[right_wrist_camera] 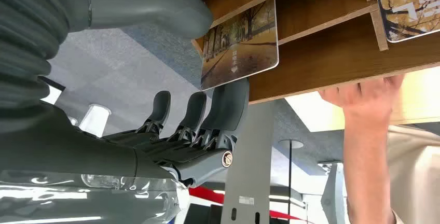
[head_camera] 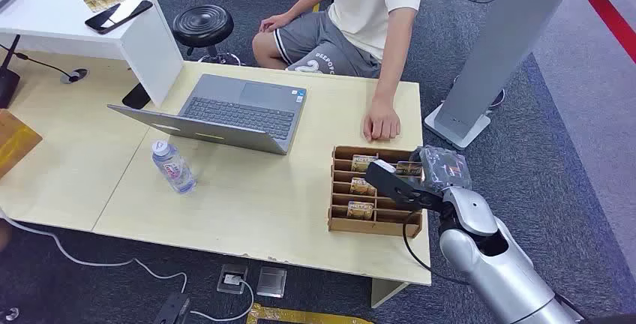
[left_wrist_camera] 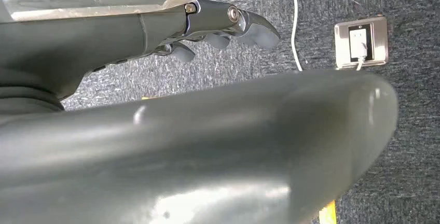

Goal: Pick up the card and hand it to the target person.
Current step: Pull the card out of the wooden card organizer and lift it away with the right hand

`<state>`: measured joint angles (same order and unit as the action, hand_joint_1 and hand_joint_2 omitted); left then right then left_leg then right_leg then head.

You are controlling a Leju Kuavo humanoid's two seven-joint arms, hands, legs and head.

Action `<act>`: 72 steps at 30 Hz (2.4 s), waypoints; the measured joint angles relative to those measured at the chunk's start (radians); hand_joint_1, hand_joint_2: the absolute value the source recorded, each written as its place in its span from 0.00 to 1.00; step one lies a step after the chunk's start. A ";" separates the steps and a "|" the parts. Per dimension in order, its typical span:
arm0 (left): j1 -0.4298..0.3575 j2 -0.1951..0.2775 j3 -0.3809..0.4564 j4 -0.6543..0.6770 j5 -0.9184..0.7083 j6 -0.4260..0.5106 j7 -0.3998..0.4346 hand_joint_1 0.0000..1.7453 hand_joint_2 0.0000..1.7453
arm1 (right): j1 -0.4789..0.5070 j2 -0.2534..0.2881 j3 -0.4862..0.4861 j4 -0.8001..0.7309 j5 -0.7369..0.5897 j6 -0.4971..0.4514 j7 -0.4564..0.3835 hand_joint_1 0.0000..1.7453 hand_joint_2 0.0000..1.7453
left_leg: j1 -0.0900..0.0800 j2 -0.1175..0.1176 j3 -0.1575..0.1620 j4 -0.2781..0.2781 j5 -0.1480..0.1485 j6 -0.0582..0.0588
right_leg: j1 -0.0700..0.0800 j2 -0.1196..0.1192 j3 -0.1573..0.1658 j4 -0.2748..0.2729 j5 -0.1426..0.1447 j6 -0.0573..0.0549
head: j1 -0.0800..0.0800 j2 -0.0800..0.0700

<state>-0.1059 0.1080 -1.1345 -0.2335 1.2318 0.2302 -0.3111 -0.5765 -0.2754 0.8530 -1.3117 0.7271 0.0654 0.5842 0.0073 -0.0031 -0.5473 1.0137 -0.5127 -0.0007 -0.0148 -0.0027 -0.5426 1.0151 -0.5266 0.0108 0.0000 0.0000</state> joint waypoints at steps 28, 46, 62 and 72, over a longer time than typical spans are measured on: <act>-0.003 -0.011 -0.005 -0.048 -0.044 -0.002 0.009 0.00 0.00 | 0.056 -0.027 -0.002 -0.054 0.001 -0.005 0.079 0.54 1.00 | 0.000 0.000 0.000 0.000 0.000 0.000 | 0.000 0.000 0.000 0.000 0.000 0.000 | 0.000 0.000; -0.003 -0.009 -0.005 -0.051 -0.045 -0.002 0.012 0.00 0.00 | 0.069 -0.029 -0.027 -0.105 0.066 -0.035 0.049 1.00 1.00 | 0.000 0.000 0.000 0.000 0.000 0.000 | 0.000 0.000 0.000 0.000 0.000 0.000 | 0.000 0.000; -0.002 0.001 -0.002 -0.023 -0.018 -0.002 -0.008 0.00 0.00 | 0.030 0.000 -0.025 -0.092 0.012 -0.069 -0.029 1.00 1.00 | 0.000 0.000 0.000 0.000 0.000 0.000 | 0.000 0.000 0.000 0.000 0.000 0.000 | 0.000 0.000; 0.000 0.001 -0.002 -0.016 -0.011 -0.002 -0.007 0.00 0.00 | -0.002 0.006 -0.025 -0.118 -0.046 -0.086 -0.037 1.00 1.00 | 0.000 0.000 0.000 0.000 0.000 0.000 | 0.000 0.000 0.000 0.000 0.000 0.000 | 0.000 0.000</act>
<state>-0.1062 0.1087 -1.1364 -0.2499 1.2206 0.2280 -0.3184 -0.5789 -0.2691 0.8278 -1.4300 0.6812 -0.0201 0.5469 0.0073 -0.0031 -0.5477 1.0137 -0.5126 -0.0007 -0.0148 -0.0026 -0.5428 1.0152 -0.5266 0.0108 -0.0004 0.0000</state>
